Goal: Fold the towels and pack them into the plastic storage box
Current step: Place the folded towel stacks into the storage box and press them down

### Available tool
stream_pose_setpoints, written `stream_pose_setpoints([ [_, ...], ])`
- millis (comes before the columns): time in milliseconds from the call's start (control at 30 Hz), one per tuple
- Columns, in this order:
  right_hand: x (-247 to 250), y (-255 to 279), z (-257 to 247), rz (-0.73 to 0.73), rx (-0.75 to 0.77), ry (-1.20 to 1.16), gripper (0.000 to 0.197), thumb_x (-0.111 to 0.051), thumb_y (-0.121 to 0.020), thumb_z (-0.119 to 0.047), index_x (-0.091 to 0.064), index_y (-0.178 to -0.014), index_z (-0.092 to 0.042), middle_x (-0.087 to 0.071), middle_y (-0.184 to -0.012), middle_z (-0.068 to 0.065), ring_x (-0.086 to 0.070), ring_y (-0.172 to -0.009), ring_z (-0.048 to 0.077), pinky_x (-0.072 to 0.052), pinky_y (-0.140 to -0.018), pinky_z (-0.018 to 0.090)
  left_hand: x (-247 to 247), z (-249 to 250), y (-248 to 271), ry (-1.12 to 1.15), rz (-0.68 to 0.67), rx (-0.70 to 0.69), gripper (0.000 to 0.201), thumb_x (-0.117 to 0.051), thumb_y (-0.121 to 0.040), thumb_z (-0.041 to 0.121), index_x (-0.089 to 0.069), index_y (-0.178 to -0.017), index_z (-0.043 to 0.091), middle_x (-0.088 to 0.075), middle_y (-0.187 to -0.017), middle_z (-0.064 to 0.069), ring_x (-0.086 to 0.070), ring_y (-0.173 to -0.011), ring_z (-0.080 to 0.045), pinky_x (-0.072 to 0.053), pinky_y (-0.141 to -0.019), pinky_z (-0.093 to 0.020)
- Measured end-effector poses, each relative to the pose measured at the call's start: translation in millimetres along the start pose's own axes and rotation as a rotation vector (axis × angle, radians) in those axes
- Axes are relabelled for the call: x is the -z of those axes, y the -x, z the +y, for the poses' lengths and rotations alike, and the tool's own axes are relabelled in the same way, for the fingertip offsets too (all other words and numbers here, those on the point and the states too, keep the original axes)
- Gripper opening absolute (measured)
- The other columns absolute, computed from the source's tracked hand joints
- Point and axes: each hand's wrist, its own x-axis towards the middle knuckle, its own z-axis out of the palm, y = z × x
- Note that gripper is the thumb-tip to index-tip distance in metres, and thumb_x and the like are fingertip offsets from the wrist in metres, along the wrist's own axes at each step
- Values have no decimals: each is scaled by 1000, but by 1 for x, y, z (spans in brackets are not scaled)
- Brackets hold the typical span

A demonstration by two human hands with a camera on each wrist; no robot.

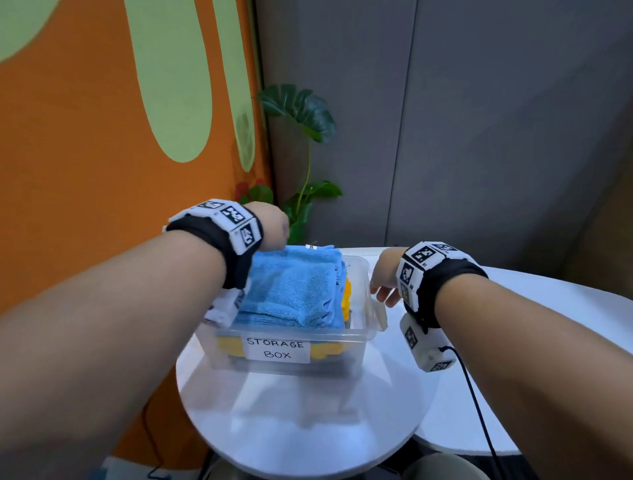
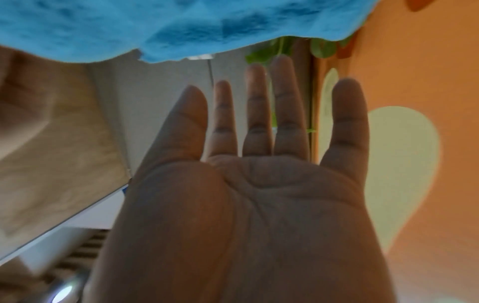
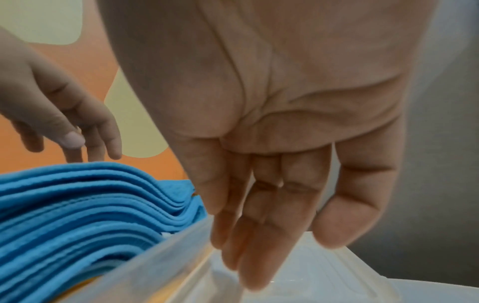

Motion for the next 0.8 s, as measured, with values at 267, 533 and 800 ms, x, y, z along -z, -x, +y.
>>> stream_pose_setpoints([
  [267, 9, -48, 19, 86, -188, 434, 19, -55, -85, -19, -53, -68, -13, -57, -73, 0, -60, -79, 25, -51, -83, 30, -6, 42, -21, 59, -271, -177, 48, -60, -91, 45, -59, -130, 18, -62, -126, 0, -66, -91, -15, -50, -93, -31],
  [533, -16, -135, 51, -67, -194, 617, 35, -68, -70, -33, -67, -104, -28, -63, -100, -10, -63, -92, 27, -52, -84, 37, -29, 36, -55, 234, -490, -219, 35, -62, -91, 39, -65, -118, 16, -71, -109, -7, -66, -85, -19, -55, -71, -25],
  [800, -76, -239, 106, -209, -241, 568, 35, -68, -43, -38, -61, -77, -30, -64, -81, -5, -63, -73, 29, -53, -70, 43, -34, 41, -71, 234, -512, -202, 25, -66, -88, 40, -67, -90, 15, -61, -61, 4, -57, -54, -12, -47, -58, -22],
])
